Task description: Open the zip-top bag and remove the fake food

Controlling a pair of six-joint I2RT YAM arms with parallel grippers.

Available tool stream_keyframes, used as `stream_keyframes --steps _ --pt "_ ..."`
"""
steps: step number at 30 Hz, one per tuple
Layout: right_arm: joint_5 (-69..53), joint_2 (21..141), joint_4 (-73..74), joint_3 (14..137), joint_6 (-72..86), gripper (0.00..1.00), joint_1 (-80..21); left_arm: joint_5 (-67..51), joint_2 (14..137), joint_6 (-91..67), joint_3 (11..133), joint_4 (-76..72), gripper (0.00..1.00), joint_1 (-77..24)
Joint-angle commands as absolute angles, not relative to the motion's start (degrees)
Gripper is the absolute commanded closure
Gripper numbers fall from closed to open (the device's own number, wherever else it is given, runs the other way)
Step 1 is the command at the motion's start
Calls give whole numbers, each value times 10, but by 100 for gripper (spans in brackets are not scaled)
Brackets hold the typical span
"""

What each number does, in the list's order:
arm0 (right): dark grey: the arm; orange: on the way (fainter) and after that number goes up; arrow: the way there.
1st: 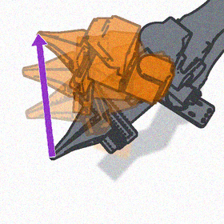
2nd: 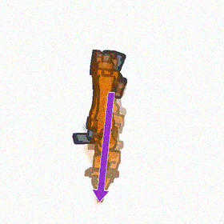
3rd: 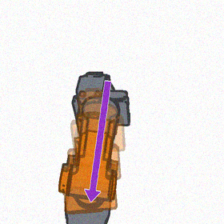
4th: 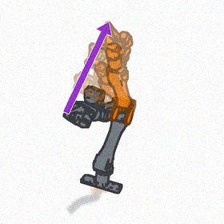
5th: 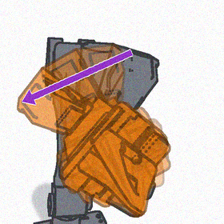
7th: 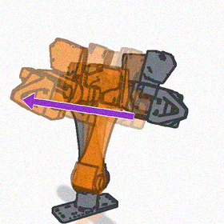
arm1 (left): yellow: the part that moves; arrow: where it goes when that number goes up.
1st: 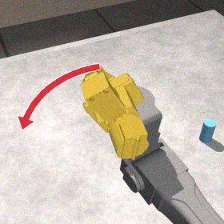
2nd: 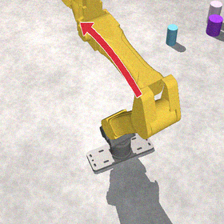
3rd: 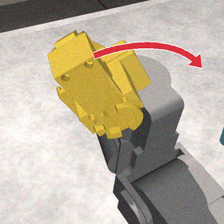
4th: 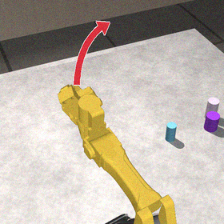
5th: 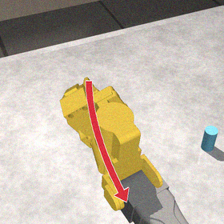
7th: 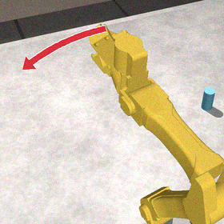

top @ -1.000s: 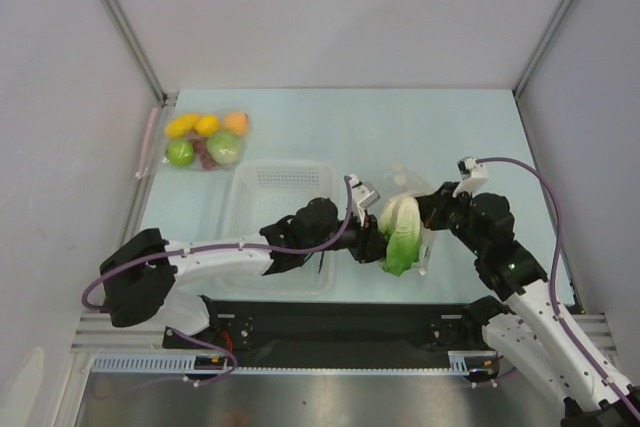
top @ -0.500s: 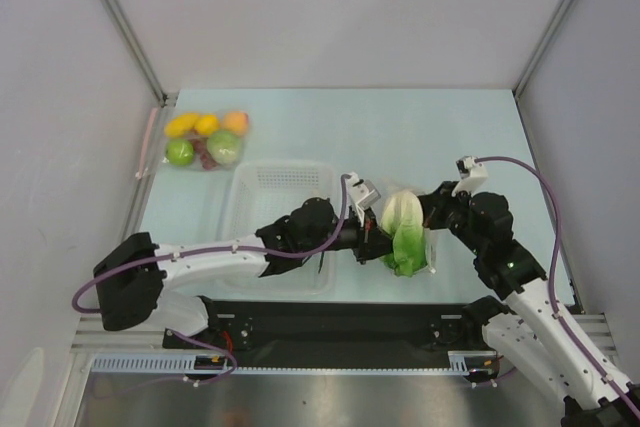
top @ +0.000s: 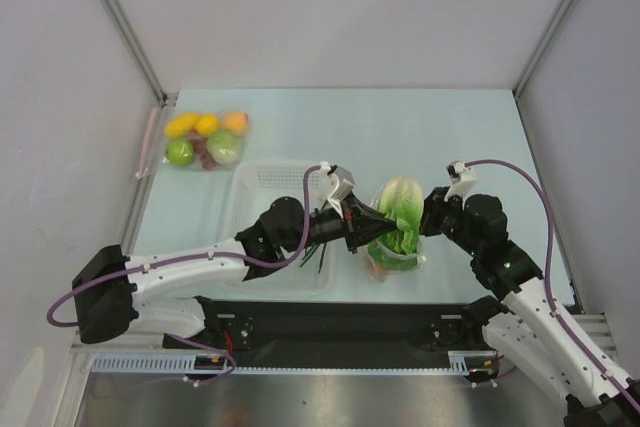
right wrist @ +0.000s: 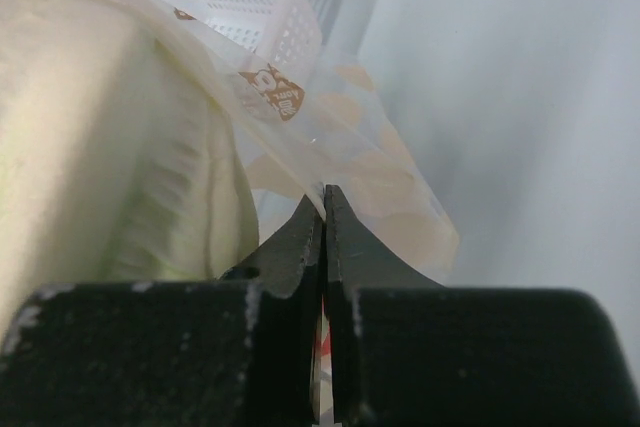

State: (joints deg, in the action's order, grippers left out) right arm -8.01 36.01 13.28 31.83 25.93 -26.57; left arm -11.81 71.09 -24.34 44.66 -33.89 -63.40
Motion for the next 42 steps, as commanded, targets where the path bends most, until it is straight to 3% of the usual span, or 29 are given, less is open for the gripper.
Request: stream_keyframes --steps 1,6,20,32,35,37,42 --pt "-84 377 188 296 259 100 -269 -96 665 -205 466 -524 100 -629" --pt "-82 374 192 291 258 100 -270 -64 653 -193 460 -550 100 -629" --pt "-98 330 242 364 294 100 -324 -22 783 -150 559 -393 100 -629" --pt "-63 310 316 389 284 100 -347 83 803 -125 571 -323 100 -627" --pt "-35 308 332 399 273 88 -347 83 805 -126 563 -314 100 -627" --pt "-13 309 346 421 265 72 -346 85 805 -128 556 -309 100 -627" --pt "17 322 368 465 236 74 -347 100 805 -142 532 -308 100 -627"
